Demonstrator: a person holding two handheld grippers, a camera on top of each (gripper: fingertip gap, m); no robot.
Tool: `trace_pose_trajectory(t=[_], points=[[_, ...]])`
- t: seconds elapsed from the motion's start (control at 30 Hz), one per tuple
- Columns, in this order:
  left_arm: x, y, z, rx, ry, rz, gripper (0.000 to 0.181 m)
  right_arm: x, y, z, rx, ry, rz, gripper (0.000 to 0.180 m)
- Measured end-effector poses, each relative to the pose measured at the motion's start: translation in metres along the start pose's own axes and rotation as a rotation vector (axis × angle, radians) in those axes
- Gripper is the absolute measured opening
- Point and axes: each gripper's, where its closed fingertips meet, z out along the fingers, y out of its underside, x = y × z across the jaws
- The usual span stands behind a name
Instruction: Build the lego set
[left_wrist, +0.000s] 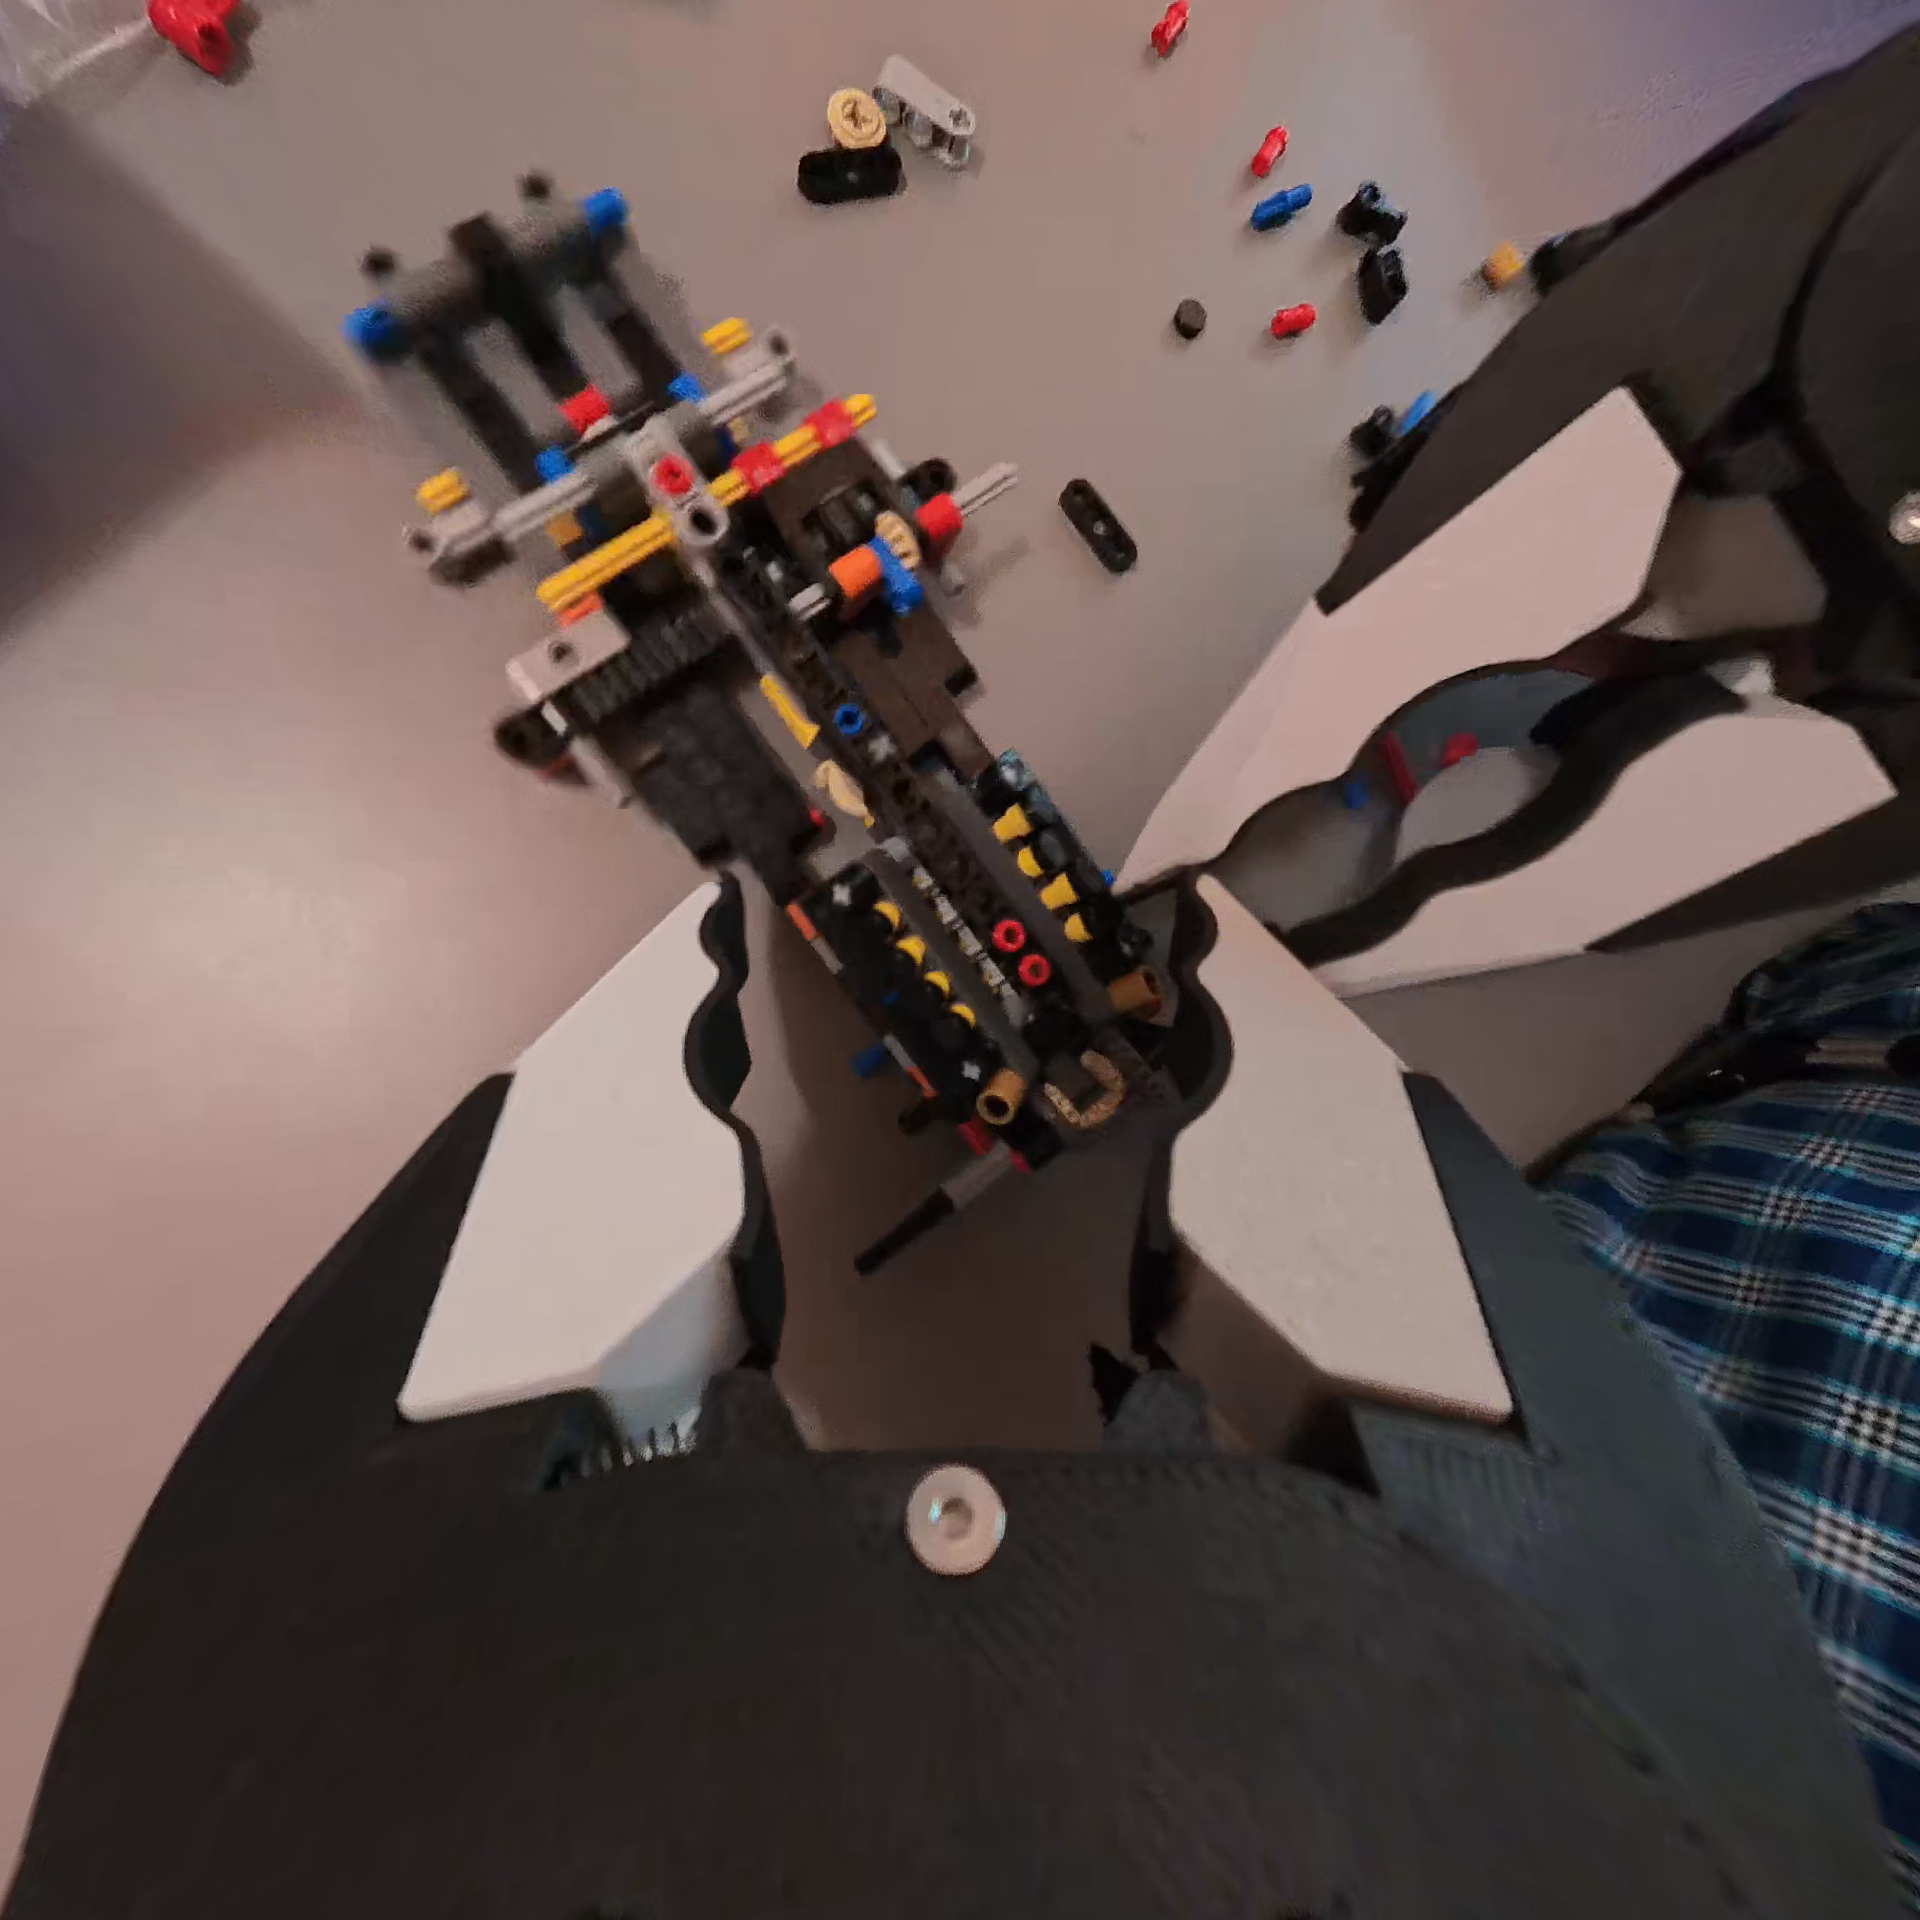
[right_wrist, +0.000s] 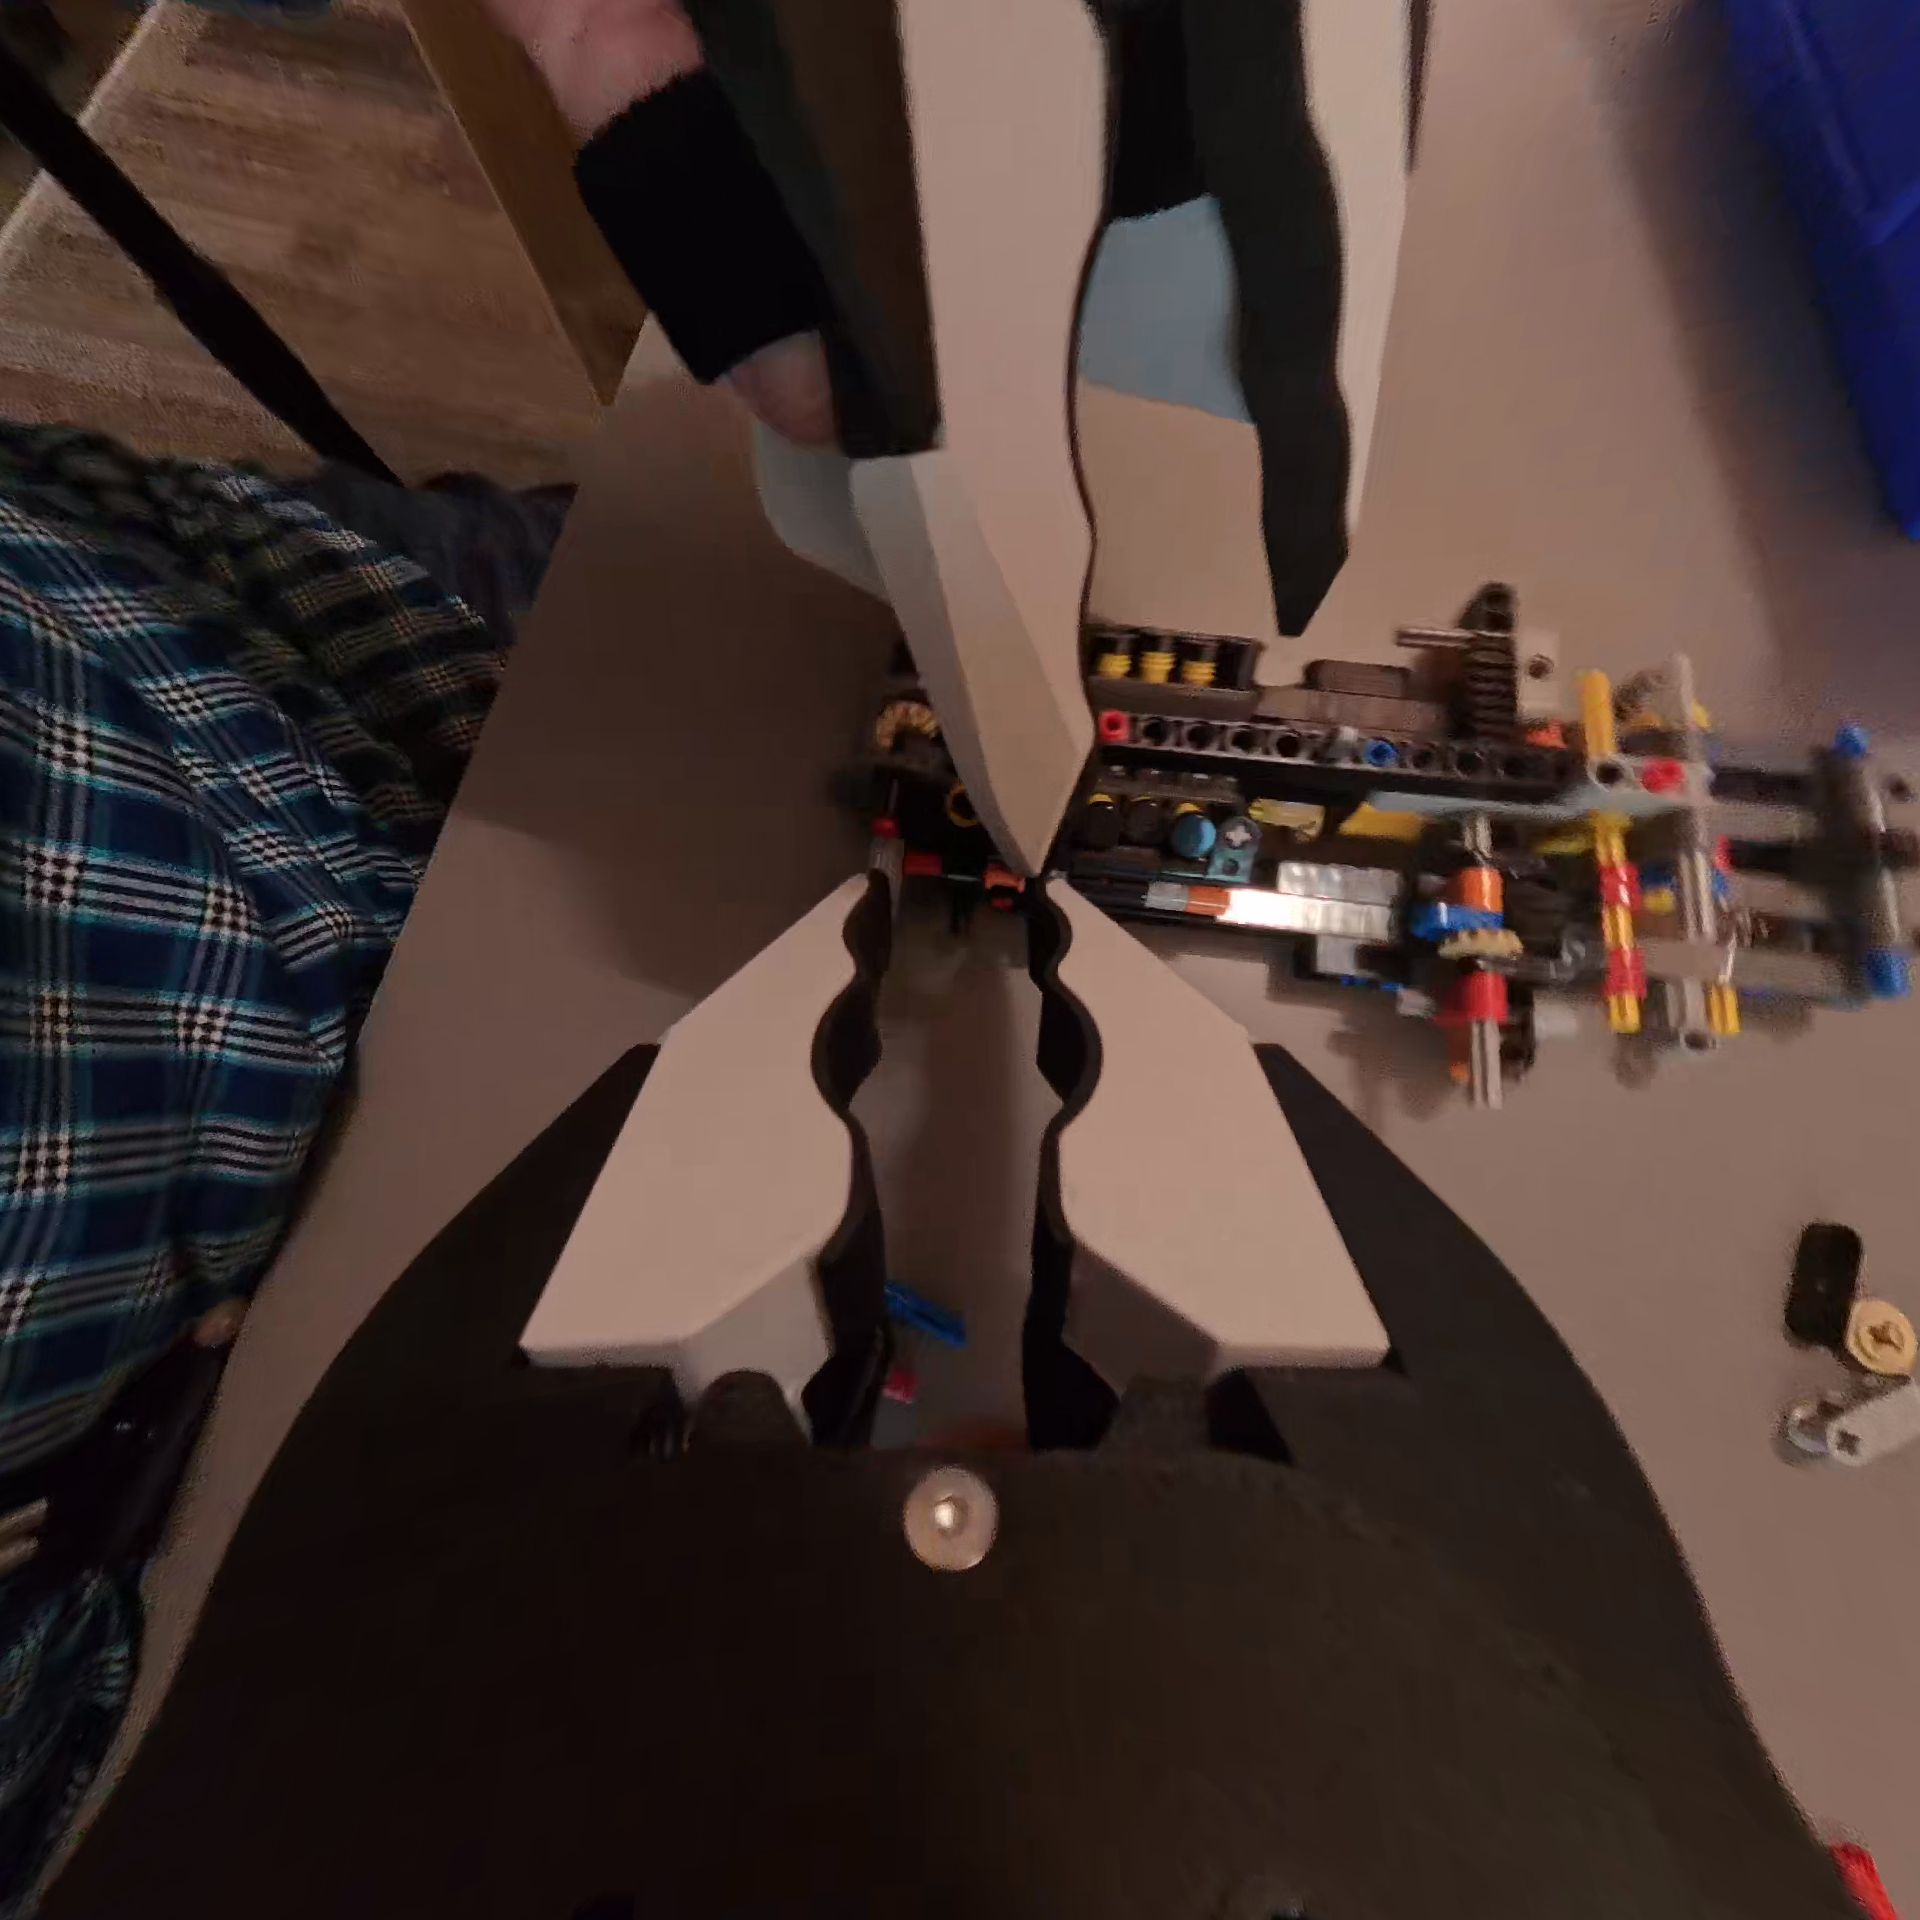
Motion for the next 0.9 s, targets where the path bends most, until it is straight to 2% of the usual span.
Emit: trace_pose_trajectory(t=[0.13,0.23,0.33,0.47,0.6,0.77,0.9], points=[[0.000,0.002,-0.005,0.014,-0.005,-0.009,0.092,-0.004,0.006,-0.004,-0.038,0.004,-0.032,0.026],[0.006,0.001,-0.001,0.008,-0.025,-0.005,0.098,0.001,0.015,-0.026,-0.056,-0.001,-0.058,0.025],[0.004,0.006,0.012,-0.040,-0.087,-0.003,0.105,0.020,0.021,-0.053,0.002,0.030,0.019,0.024],[-0.004,0.010,0.021,-0.067,-0.147,-0.054,0.086,0.044,0.025,-0.080,0.108,0.061,0.149,0.022],[-0.010,0.011,0.019,-0.064,-0.164,-0.058,0.069,0.059,0.033,-0.088,0.136,0.089,0.220,0.021],[-0.011,0.010,0.018,-0.032,-0.135,-0.080,0.067,0.062,0.036,-0.087,0.137,0.098,0.235,0.021],[-0.011,0.007,0.014,0.015,-0.050,-0.158,0.067,0.062,0.035,-0.086,0.145,0.096,0.244,0.022]])
